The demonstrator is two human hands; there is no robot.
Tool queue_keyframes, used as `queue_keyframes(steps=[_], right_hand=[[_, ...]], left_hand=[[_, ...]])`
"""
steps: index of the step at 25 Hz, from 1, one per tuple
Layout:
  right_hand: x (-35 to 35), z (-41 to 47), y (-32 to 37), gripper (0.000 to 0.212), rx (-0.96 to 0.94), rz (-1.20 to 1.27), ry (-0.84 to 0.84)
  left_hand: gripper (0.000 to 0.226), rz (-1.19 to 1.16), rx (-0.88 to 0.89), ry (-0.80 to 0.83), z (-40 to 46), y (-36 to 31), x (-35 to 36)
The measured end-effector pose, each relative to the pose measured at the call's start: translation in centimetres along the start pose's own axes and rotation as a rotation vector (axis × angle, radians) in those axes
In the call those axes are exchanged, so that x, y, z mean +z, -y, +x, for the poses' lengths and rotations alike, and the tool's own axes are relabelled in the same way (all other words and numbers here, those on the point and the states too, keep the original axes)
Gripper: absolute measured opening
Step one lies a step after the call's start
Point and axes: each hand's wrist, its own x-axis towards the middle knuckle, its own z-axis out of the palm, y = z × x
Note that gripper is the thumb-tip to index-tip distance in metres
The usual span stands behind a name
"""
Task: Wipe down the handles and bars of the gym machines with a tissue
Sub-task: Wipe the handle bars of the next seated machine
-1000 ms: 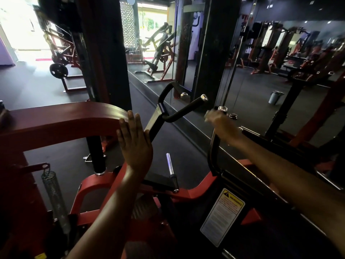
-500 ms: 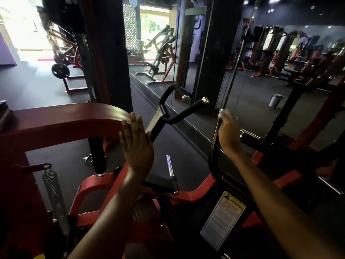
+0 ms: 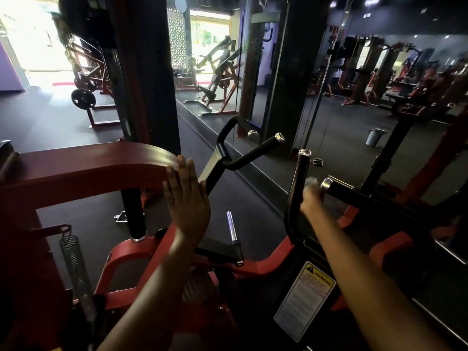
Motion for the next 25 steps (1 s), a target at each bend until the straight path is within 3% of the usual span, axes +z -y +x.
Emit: queue_keyframes(steps=[4,7,9,11,13,14,19,21,23,25], right_hand=[[0.0,3.5,-0.8,0.040,-0.095,0.084,0.078],[-1.9,1.6,-4.3,0.038,0.098,0.212,0.277],[-3.3,0.3,-5.4,0.033,0.128,0.097,0.310],[-4.2,-0.8,-4.1,0.030,0.060,-0.192,0.369],[-4.3,-1.9,-2.2,0.029,-0.056,-0.524,0.304],[-3.9,-2.2,-1.3,0.027,-0.126,-0.578,0.220],[-0.4,-2.6,5.8,0.029,-0.455,-0.353,-0.155],[-0.1,-2.0,8.2,0.034,-0.396,-0.437,-0.156],[0.0,-0.9,7.6,0.036,-0.206,-0.485,-0.043],[0.3,-0.1,5.6,0.032,-0.153,-0.217,0.020]], left_hand=[[0.059,0.023,0.014,-0.024,-0.2,0.0,0.2],[0.061,0.033,0.006,-0.017,0.0,-0.2,0.3],[0.059,0.037,-0.006,-0.021,0.0,-0.2,0.4],[0.057,0.046,-0.014,-0.014,0.1,-0.2,0.4],[0.057,0.028,-0.017,-0.001,0.0,-0.2,0.4],[0.056,0.019,-0.020,0.003,0.0,-0.2,0.3],[0.056,-0.048,-0.020,0.037,-0.1,-0.2,-0.2],[0.057,-0.061,-0.017,0.039,-0.1,-0.2,-0.3],[0.056,-0.060,-0.025,0.030,0.1,-0.3,-0.4],[0.054,-0.060,-0.020,0.025,-0.1,-0.1,-0.1]])
